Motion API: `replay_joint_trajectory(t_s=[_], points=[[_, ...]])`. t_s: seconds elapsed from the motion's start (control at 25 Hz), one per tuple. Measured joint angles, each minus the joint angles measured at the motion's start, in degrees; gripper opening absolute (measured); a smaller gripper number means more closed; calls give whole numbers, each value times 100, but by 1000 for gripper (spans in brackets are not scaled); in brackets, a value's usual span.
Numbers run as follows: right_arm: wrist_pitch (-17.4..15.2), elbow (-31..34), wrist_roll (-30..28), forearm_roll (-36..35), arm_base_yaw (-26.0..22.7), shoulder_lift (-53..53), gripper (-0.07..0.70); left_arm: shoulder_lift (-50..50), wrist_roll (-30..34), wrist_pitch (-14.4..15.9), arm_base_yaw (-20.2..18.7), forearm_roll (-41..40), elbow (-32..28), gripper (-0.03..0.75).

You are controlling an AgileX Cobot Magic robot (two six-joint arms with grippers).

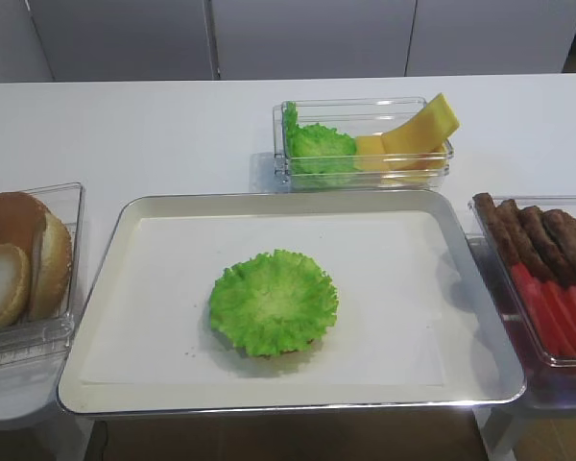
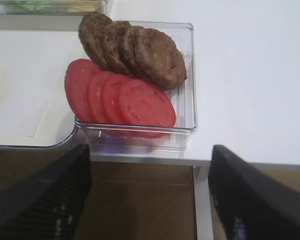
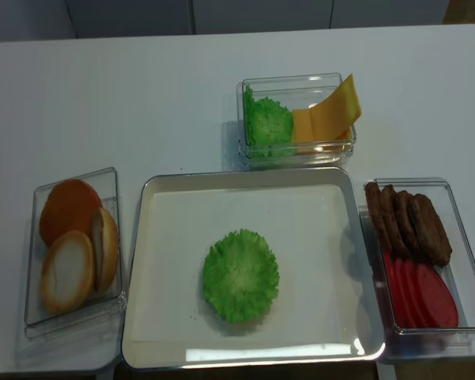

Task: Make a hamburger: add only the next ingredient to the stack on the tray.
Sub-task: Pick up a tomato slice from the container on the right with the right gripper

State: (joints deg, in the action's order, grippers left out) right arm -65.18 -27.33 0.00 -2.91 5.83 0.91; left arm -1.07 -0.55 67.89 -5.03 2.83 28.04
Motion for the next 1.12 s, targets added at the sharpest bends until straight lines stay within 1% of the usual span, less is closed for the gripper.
replay_joint_trajectory(t_s=[0.56,1.12], points=[[0,0,0,0,0,0,568,0,0,0,0,0,0,402],[0,0,119,14,0,0,568,0,0,0,0,0,0,402]])
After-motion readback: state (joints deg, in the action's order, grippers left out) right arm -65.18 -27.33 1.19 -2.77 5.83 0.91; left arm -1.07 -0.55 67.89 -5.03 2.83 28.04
